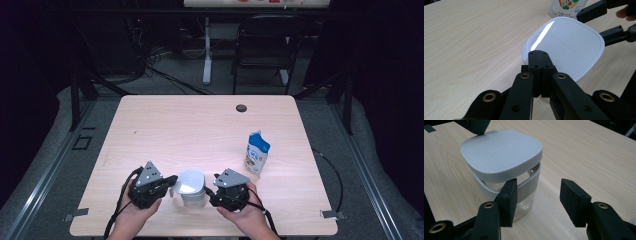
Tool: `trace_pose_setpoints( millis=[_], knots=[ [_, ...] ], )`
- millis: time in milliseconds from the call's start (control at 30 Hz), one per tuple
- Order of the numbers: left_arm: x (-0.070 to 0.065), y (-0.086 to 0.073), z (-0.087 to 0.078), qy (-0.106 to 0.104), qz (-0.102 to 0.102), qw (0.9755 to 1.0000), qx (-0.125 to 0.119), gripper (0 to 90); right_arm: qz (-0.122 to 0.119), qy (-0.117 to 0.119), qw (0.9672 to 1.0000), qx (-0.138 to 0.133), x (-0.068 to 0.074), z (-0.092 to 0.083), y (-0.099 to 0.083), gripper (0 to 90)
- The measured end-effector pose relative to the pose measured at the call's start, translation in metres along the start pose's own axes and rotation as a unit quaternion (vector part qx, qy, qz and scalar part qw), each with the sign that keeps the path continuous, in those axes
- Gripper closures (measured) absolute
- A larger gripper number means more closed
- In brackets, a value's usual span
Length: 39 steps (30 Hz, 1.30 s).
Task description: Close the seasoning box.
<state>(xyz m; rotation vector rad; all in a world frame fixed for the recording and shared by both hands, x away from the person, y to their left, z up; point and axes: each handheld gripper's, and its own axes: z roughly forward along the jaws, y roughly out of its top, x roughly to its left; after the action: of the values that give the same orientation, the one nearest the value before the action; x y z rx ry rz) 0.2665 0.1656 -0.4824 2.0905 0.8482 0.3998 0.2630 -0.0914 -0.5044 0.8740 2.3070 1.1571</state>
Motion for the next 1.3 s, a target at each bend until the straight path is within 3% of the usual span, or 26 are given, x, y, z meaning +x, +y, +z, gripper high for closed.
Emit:
trace_pose_setpoints(
  millis=[267,933,1300],
  knots=[
    [0.000,0.000,0.000,0.000,-0.002,1.0000,-0.004,89.9,-0.001,-0.001,1.0000,0.001,0.001,0.000,0.001,48.1],
    [0.003,-0.006,-0.008,0.012,-0.020,0.9995,-0.021,72.2,-0.005,-0.002,1.0000,-0.002,0.001,-0.004,0.005,48.0],
    [0.002,-0.013,-0.014,0.013,-0.024,0.9992,-0.029,69.9,-0.006,-0.004,1.0000,-0.005,0.002,-0.005,0.008,48.2]
  ],
)
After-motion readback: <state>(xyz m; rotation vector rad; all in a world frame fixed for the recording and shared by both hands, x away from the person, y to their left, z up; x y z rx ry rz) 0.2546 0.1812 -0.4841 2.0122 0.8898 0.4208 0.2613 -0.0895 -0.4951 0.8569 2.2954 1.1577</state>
